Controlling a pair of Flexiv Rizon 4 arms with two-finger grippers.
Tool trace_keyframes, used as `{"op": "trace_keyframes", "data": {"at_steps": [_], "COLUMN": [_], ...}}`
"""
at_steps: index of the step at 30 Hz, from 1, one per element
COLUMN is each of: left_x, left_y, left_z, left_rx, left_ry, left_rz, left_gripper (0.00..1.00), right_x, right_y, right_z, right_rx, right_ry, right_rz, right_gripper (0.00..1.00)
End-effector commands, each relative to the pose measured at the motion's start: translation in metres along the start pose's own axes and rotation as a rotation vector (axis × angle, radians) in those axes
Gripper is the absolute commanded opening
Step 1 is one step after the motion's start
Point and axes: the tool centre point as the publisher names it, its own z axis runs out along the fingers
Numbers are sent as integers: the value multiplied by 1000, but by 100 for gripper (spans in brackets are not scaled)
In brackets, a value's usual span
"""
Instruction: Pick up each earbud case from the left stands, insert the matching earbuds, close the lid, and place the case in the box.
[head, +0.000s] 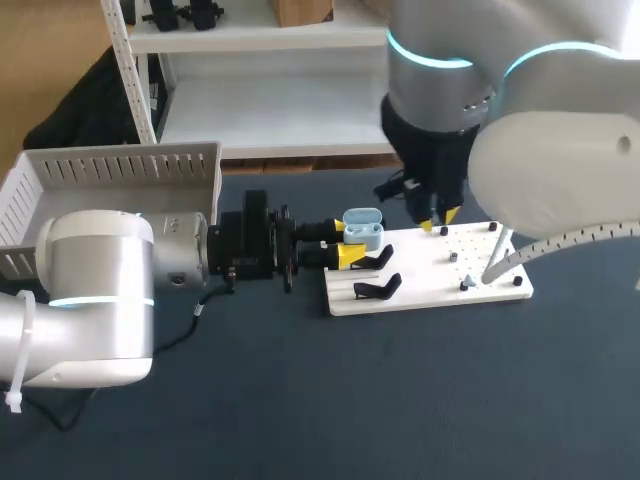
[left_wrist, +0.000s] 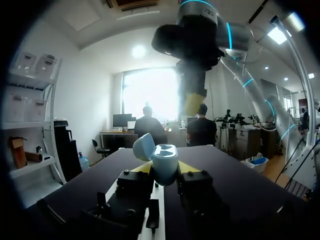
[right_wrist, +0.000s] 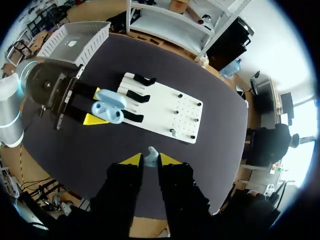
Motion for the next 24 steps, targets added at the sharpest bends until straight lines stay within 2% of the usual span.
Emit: {"op": "trace_keyframes", "data": {"at_steps": [1,13,15,17,18,20,24], "left_x": [1,1,1,1,1,1,1], "left_y": [-1,-1,-1,-1,-1,-1,-1], "left_z": [0,0,0,0,0,0,0], "left_rx": [-4,-4,-4,-4,-4,-4,-4], "left_ry": [-4,-4,-4,-4,-4,-4,-4], "left_rz": [2,2,2,2,2,2,2], "left_gripper": [0,0,0,0,0,0,0], "right_x": [6,6,-1,-10,-12,-16,-21], "right_y": [5,5,4,8,10,15,19], "right_z": [-5,-5,-10,-17,-18,-18,-12], "right_rx": [3,3,17,-59,-17,-41,12], "right_ry": [-17,-17,1,-42,-51,-62,-40], "right_rz": [-10,-10,166,307,320,363,406], "right_gripper": [0,0,0,0,0,0,0]}}
